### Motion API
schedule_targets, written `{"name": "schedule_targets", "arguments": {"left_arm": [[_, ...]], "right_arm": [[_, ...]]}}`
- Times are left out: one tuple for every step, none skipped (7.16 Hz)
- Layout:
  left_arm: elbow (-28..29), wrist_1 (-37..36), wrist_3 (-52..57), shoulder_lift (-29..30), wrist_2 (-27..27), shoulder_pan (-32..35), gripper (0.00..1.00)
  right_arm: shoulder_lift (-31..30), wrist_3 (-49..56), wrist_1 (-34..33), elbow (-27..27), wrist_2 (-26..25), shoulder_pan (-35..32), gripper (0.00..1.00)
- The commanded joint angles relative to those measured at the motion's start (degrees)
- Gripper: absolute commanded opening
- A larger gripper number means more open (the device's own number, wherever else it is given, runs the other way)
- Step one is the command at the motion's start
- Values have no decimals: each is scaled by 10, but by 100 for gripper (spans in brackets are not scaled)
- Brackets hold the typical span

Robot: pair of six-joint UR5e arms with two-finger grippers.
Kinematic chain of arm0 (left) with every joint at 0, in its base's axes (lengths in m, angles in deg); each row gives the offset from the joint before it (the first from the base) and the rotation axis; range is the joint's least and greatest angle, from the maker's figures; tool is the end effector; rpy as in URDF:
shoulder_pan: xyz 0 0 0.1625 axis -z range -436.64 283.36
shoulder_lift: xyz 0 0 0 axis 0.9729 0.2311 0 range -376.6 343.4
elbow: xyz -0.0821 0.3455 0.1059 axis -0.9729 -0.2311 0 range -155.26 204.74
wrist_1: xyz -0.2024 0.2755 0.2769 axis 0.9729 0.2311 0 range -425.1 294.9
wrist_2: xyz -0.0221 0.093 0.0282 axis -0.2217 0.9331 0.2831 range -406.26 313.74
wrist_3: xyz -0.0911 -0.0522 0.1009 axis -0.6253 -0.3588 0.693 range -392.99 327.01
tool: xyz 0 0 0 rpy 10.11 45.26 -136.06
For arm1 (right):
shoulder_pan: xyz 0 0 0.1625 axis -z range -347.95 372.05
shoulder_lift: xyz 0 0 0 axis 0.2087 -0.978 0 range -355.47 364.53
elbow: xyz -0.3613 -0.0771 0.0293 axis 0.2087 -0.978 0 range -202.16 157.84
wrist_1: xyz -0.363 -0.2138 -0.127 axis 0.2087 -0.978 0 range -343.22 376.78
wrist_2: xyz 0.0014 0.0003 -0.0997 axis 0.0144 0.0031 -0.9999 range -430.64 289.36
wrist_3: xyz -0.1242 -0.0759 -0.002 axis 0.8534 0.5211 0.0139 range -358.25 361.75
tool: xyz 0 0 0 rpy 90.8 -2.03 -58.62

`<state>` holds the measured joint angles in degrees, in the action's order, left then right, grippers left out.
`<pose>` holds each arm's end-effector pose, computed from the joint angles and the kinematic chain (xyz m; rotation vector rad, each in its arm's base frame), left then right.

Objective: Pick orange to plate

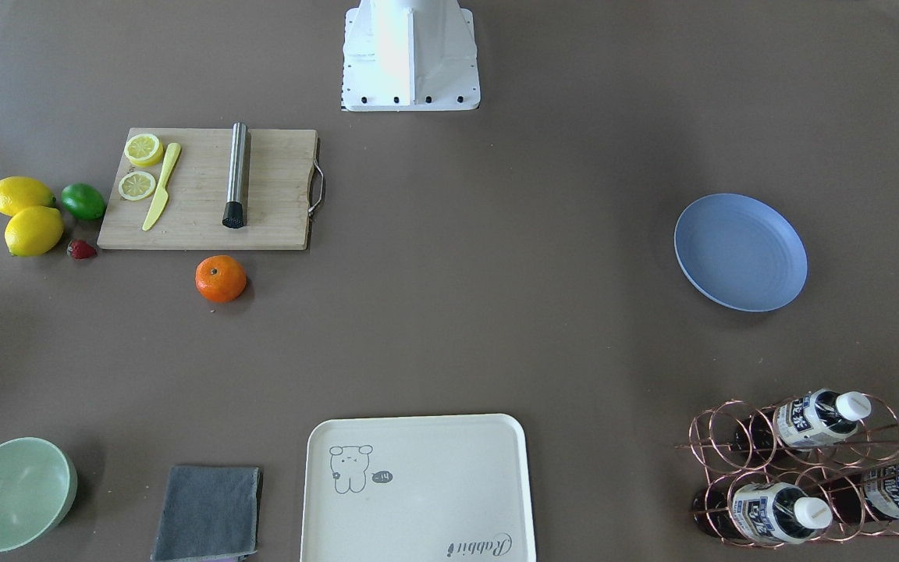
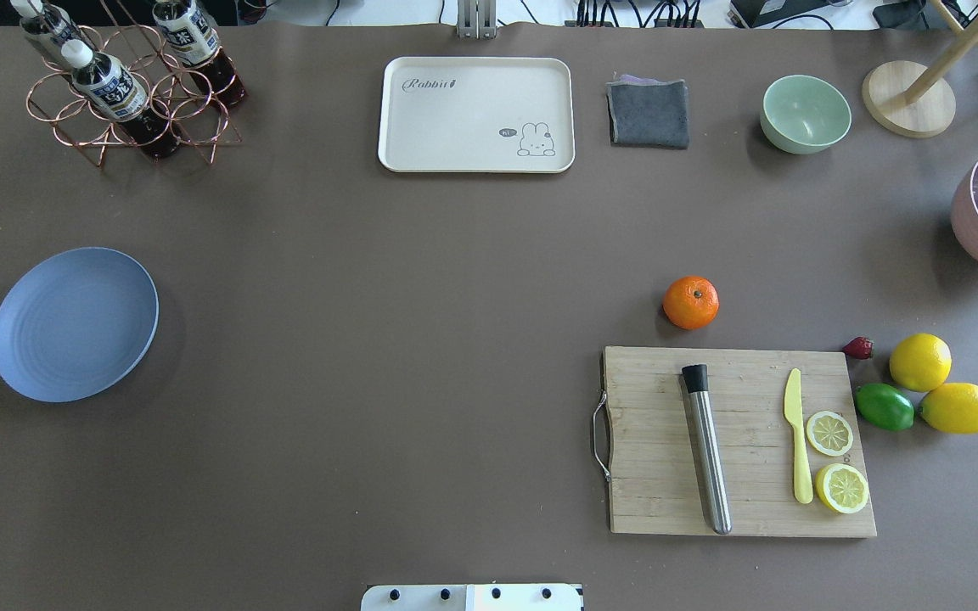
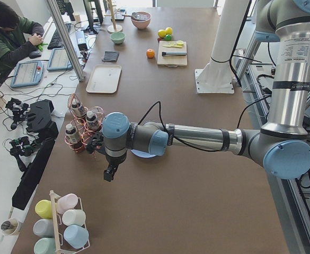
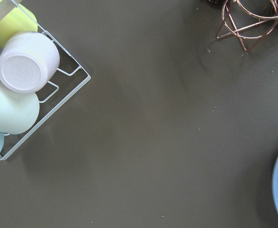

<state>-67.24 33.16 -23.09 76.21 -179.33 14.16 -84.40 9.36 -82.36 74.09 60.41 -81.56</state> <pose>-0.0416 -0.5567 0.5788 0.2865 0.7264 0.2363 0.0703 -0.5155 0.5926 0.0397 -0.7160 -0.0554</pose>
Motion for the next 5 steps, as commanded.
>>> {"name": "schedule_targets", "arguments": {"left_arm": [[-6,1,-6,1,0,0,98],[-16,1,-12,2,-1,0,98],[-22,4,-12,5,-1,-6,98],[-34,30,-19,10,-1,-32,98],[-39,53,-67,18,-1,-39,98]], "right_arm": [[-1,-2,0,2,0,0,100],[-1,-3,0,4,0,0,100],[-1,-3,0,6,1,0,100],[0,-8,0,10,3,0,100],[0,-19,1,17,11,1,100]]}}
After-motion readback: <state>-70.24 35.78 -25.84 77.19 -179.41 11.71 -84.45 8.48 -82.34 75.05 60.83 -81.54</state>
